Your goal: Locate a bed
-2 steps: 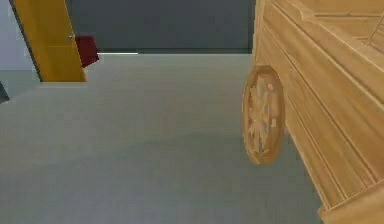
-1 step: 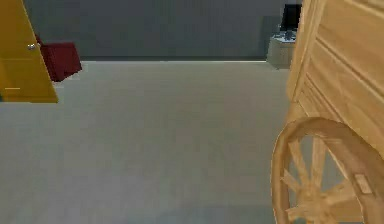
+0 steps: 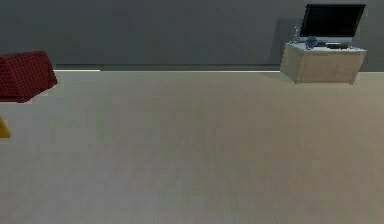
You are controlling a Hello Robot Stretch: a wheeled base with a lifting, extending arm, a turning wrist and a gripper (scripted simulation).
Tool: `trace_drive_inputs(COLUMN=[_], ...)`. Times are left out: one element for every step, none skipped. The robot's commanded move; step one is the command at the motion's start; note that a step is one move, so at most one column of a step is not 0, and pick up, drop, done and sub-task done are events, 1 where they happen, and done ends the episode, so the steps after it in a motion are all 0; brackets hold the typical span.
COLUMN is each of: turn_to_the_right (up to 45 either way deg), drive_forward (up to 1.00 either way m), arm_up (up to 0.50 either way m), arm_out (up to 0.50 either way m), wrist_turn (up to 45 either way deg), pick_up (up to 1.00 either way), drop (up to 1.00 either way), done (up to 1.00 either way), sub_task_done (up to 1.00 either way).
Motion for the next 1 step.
trace_drive_inputs(turn_to_the_right=[3.0], drive_forward=[0.0], arm_up=[0.0], arm_out=[0.0], wrist_turn=[0.0], pick_up=[0.0], drop=[0.0], done=[0.0], sub_task_done=[0.0])
